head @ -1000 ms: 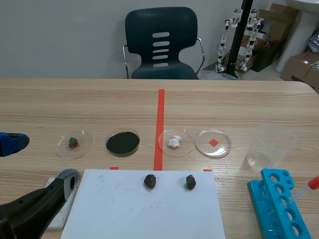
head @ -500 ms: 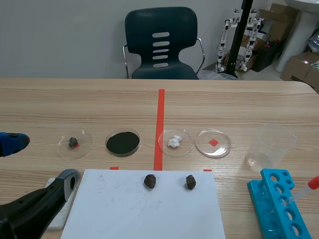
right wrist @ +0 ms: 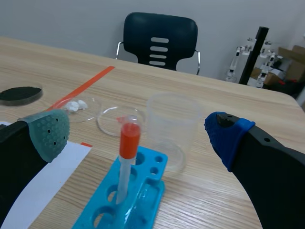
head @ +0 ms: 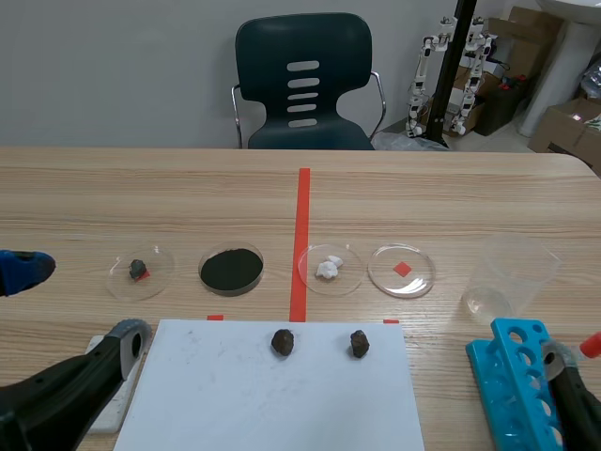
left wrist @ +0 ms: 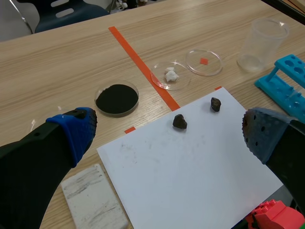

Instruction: Pick up the dropper by the top with the right hand

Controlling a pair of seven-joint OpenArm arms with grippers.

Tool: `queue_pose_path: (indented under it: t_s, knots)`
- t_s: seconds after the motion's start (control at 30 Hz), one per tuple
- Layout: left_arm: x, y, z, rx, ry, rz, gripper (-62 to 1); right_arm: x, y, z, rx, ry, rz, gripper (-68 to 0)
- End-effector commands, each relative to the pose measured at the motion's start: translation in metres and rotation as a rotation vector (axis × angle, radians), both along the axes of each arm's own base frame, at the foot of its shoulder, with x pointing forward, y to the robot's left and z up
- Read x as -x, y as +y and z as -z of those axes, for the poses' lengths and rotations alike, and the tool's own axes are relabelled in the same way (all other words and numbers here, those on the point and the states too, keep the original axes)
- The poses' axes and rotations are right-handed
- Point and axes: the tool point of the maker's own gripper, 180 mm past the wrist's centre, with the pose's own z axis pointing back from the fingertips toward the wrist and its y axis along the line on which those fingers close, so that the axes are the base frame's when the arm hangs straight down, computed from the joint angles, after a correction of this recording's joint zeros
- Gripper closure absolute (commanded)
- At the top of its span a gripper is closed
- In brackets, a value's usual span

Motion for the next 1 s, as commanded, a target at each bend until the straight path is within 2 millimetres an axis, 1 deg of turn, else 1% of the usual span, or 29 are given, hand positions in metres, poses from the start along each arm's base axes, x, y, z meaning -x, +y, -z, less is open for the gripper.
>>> queue_pose_path:
  t_s: [0.0, 0.13, 0.27, 0.47, 0.6, 0.73, 0.93, 0.97]
  knots:
    - [0.0, -0.002, -0.005, 0.025, -0.011, -0.002, -62.3, -0.007, 0.003, -0.006, -0.009, -0.025, -0.012, -59.1]
    - [0.0, -0.002, -0.005, 0.025, -0.011, -0.002, -62.3, -0.009, 0.008, -0.003, -0.038, -0.019, -0.005, -59.0]
    - [0.0, -0.002, -0.005, 0.025, -0.011, -0.002, -62.3, -0.007, 0.012, -0.001, -0.052, -0.008, -0.01, -58.8]
    - [0.0, -0.002, -0.005, 0.025, -0.011, -0.002, -62.3, 0.003, 0.007, 0.001, -0.038, -0.001, 0.024, -58.8]
    - [0.0, -0.002, -0.005, 0.025, -0.011, -0.002, -62.3, 0.006, 0.004, 0.007, -0.034, 0.018, 0.033, -58.8]
    - [0.0, -0.002, -0.005, 0.025, -0.011, -0.002, -62.3, 0.007, 0.003, 0.008, -0.033, 0.023, 0.036, -58.8]
    - [0.0, -0.002, -0.005, 0.025, -0.011, -0.002, -62.3, 0.006, 0.003, 0.004, -0.034, -0.002, 0.036, -58.8]
    - [0.0, -0.002, -0.005, 0.025, -0.011, -0.002, -62.3, 0.005, 0.003, 0.003, -0.034, -0.007, 0.036, -57.6]
